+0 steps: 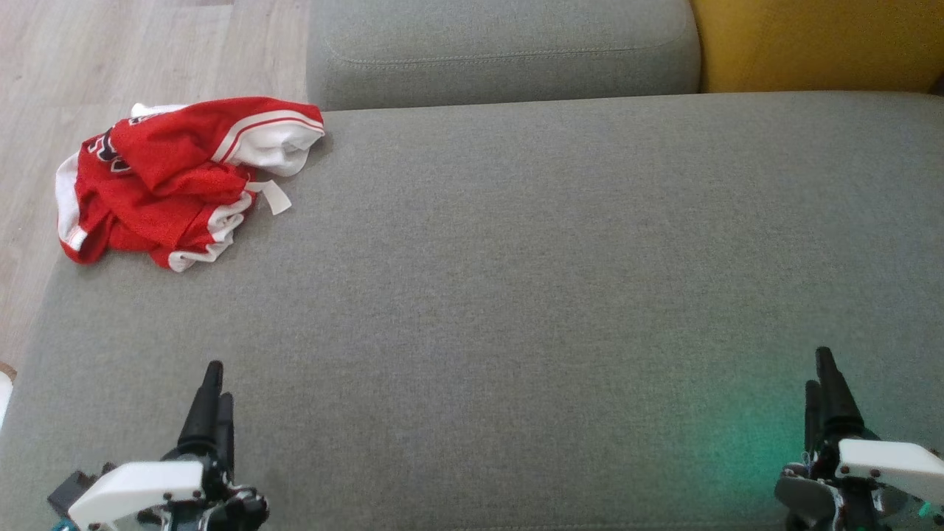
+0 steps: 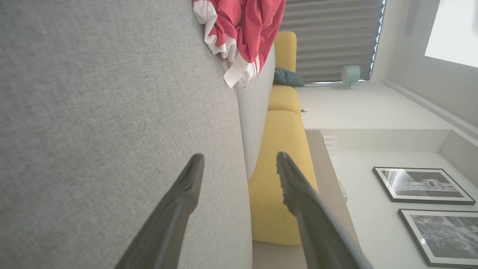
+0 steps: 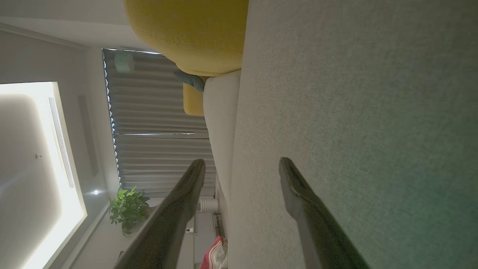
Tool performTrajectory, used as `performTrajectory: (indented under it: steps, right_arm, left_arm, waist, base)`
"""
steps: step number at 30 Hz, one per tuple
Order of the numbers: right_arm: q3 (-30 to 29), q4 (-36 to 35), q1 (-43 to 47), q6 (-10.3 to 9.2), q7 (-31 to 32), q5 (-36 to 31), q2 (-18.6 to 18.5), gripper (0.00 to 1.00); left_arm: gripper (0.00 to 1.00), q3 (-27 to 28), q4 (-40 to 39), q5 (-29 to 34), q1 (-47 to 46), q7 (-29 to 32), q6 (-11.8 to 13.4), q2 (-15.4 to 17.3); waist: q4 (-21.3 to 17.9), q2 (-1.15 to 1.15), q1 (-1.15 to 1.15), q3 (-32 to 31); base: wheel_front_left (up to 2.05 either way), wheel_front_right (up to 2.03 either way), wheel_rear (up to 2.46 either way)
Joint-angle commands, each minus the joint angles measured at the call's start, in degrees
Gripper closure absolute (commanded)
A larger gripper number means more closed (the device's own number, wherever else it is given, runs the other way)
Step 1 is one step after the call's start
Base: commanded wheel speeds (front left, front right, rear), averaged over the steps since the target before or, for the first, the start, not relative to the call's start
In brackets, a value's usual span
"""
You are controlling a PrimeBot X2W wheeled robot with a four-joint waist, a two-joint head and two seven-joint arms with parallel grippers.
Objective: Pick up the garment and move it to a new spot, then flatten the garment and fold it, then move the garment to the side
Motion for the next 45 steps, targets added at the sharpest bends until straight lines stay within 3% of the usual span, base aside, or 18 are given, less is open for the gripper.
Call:
performTrajectory:
  steps: [1,22,45]
  right_arm:
    - [0.4,-2.4,-2.5,0.09,-0.6,-1.4,-0.2,0.00]
    - [3.4,-7.8,-2.6,0.16,-4.0,-19.7,-0.3,0.00]
    - [7.3,-8.7,-2.8,0.24,-7.9,-40.3,-0.3,0.00]
  left_arm:
    - [0.00,-0.2,-2.6,1.5,-2.7,-0.5,0.2,0.6]
    - [0.00,-3.6,-7.9,18.9,-3.0,-3.8,3.2,0.7]
    - [0.00,-7.3,-9.2,41.1,-2.6,-7.7,5.4,0.9]
  waist:
    - [0.0,0.00,0.00,0.0]
    - [0.1,0.00,0.00,0.3]
    - [0.3,0.00,0.00,0.1]
  base:
    - [0.00,0.00,0.00]
    - [0.00,0.00,0.00]
    - [0.00,0.00,0.00]
